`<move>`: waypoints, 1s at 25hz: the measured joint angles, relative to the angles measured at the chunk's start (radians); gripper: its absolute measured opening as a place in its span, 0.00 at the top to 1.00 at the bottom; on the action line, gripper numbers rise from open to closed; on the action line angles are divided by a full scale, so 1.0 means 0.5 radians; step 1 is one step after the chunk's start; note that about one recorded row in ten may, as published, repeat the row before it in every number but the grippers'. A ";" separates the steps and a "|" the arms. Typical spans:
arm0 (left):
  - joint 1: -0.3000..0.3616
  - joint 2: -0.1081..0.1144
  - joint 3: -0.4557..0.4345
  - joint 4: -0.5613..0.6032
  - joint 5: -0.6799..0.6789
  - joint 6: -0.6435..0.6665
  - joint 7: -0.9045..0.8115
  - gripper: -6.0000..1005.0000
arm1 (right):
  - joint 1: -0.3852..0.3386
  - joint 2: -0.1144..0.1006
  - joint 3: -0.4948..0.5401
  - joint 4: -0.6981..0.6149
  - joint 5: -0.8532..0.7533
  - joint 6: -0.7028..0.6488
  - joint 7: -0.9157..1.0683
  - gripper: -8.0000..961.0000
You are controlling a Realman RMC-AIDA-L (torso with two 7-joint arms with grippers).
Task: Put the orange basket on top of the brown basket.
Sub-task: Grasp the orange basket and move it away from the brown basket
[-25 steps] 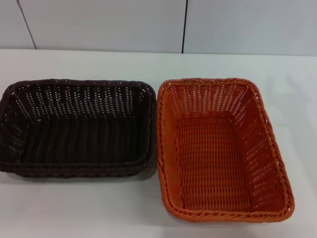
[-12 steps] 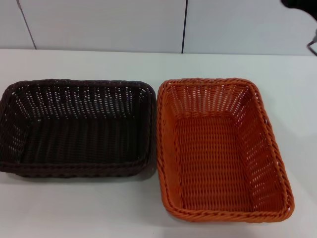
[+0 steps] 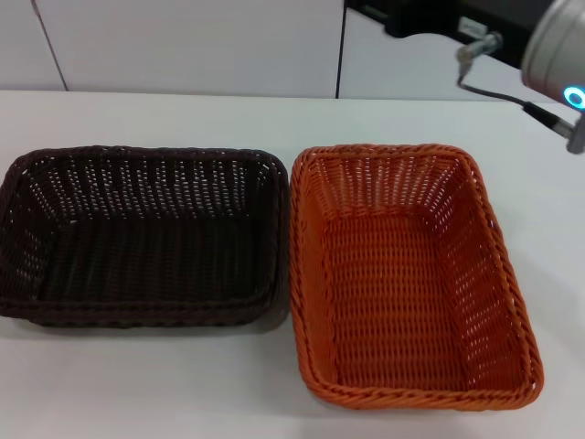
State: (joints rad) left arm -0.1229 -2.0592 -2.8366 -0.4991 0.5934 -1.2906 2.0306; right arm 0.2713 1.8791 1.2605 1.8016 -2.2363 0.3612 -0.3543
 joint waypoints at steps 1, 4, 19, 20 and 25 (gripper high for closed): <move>0.001 0.000 0.000 0.006 0.000 -0.001 0.001 0.29 | 0.074 0.042 0.172 -0.024 0.315 0.279 -0.258 0.37; 0.008 0.001 -0.005 0.051 -0.001 -0.002 0.006 0.29 | 0.126 0.165 0.502 -0.050 0.631 0.752 -0.542 0.37; -0.042 0.002 -0.019 0.114 -0.003 0.010 0.050 0.29 | 0.403 0.281 1.001 -0.019 0.631 2.120 -0.610 0.37; -0.042 0.002 -0.019 0.114 -0.003 0.010 0.050 0.29 | 0.424 0.285 1.008 -0.019 0.615 2.185 -0.610 0.37; -0.080 0.005 -0.021 0.115 -0.010 0.013 0.060 0.29 | 0.488 0.293 1.021 -0.024 0.554 2.413 -0.607 0.37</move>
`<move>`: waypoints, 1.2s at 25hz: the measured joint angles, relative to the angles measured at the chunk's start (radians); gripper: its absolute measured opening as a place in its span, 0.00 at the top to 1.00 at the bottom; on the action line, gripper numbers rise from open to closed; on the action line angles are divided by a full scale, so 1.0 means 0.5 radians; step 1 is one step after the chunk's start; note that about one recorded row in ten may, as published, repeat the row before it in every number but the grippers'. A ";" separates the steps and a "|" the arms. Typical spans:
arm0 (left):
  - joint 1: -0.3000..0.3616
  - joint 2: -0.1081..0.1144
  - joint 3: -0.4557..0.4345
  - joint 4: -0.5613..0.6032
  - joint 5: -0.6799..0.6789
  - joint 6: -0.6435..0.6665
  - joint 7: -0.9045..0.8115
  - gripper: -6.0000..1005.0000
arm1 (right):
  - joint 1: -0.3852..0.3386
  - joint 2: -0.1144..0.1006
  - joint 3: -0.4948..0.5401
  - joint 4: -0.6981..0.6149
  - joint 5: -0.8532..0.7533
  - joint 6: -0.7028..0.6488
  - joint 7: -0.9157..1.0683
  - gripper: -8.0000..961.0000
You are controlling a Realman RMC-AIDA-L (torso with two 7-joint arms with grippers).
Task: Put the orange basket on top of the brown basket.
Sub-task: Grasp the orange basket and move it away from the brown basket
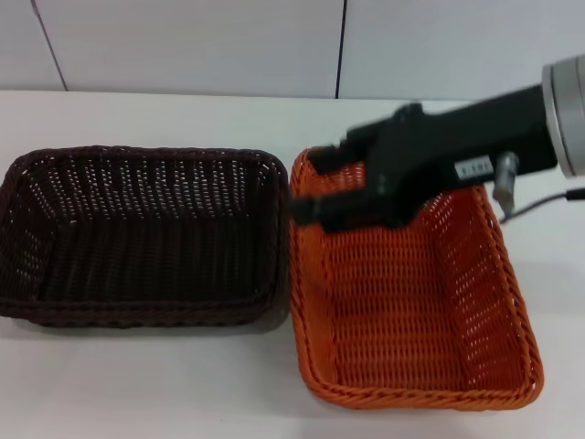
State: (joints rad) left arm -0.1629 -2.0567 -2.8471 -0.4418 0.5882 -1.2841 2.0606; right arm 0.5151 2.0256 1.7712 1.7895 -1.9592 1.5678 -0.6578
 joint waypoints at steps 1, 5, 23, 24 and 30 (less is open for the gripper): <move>-0.006 0.000 0.000 0.000 0.001 0.000 0.000 0.29 | 0.010 0.001 0.003 0.002 -0.013 0.044 0.002 0.37; -0.021 -0.001 0.000 0.000 0.001 0.002 0.001 0.29 | 0.047 0.003 0.015 0.032 -0.049 0.231 0.007 0.37; -0.003 -0.007 -0.028 0.057 -0.011 0.013 0.002 0.29 | 0.129 0.001 -0.216 0.112 -0.361 0.618 -0.002 0.37; -0.003 -0.007 -0.028 0.058 -0.011 0.013 0.002 0.29 | 0.129 0.000 -0.260 0.091 -0.369 0.619 -0.003 0.37; 0.002 -0.007 -0.028 0.057 -0.011 0.009 0.002 0.29 | 0.151 -0.004 -0.316 -0.002 -0.396 0.619 -0.006 0.37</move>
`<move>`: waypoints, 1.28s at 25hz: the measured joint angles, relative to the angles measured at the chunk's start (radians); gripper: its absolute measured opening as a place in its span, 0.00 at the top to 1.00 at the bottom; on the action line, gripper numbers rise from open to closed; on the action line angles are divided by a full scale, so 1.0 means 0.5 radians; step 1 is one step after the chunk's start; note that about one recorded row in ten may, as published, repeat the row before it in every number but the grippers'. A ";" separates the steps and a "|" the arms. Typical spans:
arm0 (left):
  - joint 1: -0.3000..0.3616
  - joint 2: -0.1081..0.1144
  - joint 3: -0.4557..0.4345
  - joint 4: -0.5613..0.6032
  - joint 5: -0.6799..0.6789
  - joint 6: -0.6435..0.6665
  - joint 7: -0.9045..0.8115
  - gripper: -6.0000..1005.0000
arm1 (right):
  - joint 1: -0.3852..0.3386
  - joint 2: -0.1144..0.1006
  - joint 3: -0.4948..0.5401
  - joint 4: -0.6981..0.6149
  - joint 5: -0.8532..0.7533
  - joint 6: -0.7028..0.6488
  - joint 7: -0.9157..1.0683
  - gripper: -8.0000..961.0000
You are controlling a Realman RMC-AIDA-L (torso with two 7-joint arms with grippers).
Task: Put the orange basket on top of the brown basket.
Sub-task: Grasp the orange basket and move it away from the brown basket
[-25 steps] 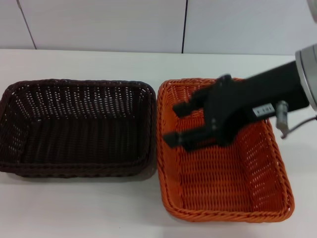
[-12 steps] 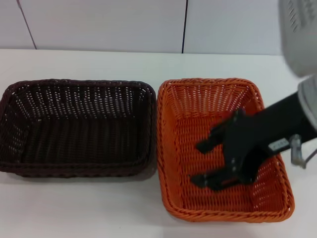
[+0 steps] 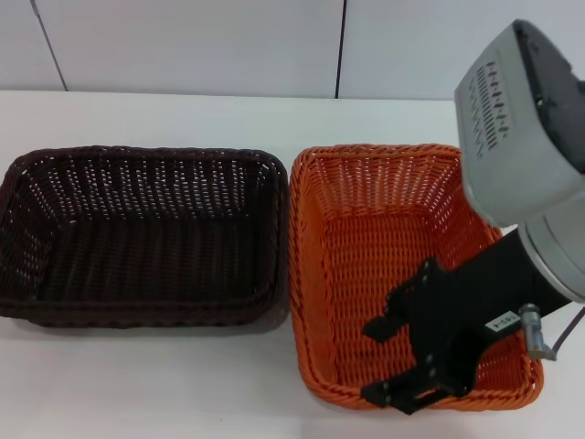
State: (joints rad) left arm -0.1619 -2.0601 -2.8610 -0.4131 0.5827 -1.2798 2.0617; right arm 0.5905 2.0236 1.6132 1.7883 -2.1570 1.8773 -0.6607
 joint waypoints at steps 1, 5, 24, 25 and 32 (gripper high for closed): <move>0.003 0.000 0.000 0.000 0.000 -0.002 0.000 0.29 | 0.004 0.000 -0.008 -0.020 -0.009 -0.001 -0.004 0.37; 0.011 0.000 0.000 -0.001 -0.001 -0.011 0.000 0.29 | 0.011 0.014 -0.037 -0.106 -0.065 -0.004 -0.040 0.37; 0.030 0.001 -0.041 0.072 -0.003 -0.135 -0.006 0.29 | 0.133 0.087 -0.115 -0.554 -0.328 -0.024 -0.207 0.37; 0.031 0.001 -0.041 0.074 -0.003 -0.142 -0.006 0.29 | 0.136 0.089 -0.121 -0.569 -0.330 -0.029 -0.213 0.37; 0.048 0.000 -0.043 0.076 -0.003 -0.179 -0.012 0.29 | 0.171 0.091 -0.146 -0.690 -0.337 -0.068 -0.241 0.37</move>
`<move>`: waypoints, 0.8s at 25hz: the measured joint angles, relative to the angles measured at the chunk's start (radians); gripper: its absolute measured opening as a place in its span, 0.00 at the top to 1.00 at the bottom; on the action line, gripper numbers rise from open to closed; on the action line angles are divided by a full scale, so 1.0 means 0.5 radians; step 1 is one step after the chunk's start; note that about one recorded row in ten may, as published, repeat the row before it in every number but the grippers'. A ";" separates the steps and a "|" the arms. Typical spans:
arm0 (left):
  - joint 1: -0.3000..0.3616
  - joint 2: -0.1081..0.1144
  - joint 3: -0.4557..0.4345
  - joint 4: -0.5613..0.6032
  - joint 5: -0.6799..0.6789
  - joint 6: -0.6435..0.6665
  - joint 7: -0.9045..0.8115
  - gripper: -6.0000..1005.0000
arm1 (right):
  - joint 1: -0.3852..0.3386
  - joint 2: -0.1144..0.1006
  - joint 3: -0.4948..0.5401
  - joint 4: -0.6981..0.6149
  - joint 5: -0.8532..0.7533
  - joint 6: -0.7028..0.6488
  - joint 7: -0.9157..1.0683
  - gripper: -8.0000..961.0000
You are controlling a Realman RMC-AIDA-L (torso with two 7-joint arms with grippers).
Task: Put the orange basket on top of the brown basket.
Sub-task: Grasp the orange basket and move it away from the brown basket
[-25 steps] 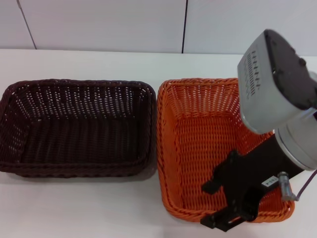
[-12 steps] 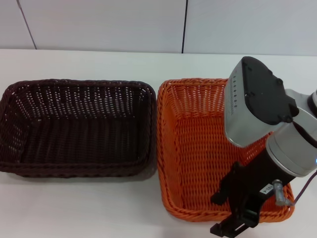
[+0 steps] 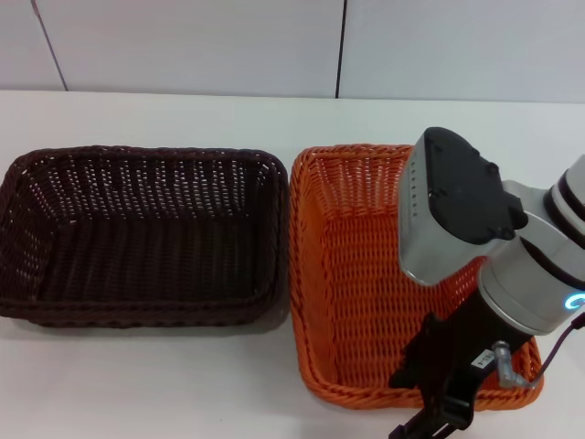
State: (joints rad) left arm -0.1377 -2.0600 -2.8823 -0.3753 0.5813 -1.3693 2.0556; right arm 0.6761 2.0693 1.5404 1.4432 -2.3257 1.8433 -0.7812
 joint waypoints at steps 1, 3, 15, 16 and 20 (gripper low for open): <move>0.002 -0.001 0.000 0.002 0.000 -0.008 -0.002 0.29 | 0.006 0.000 -0.002 -0.020 -0.003 -0.006 -0.006 0.37; 0.005 -0.001 0.000 0.015 0.000 -0.025 -0.003 0.29 | 0.011 0.000 -0.012 -0.048 -0.019 -0.023 -0.025 0.37; 0.039 -0.001 0.000 0.052 0.000 -0.134 -0.009 0.29 | 0.047 0.000 -0.069 -0.212 -0.056 -0.096 -0.085 0.37; 0.047 -0.002 0.000 0.051 0.000 -0.150 -0.011 0.29 | 0.047 0.000 -0.069 -0.213 -0.070 -0.104 -0.086 0.37; 0.056 -0.002 0.000 0.051 0.000 -0.165 -0.016 0.29 | 0.047 0.000 -0.086 -0.212 -0.124 -0.141 -0.087 0.37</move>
State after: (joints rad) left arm -0.1098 -2.0611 -2.8823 -0.3495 0.5814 -1.4517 2.0478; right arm 0.6998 2.0693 1.4975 1.3371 -2.3877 1.7730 -0.8249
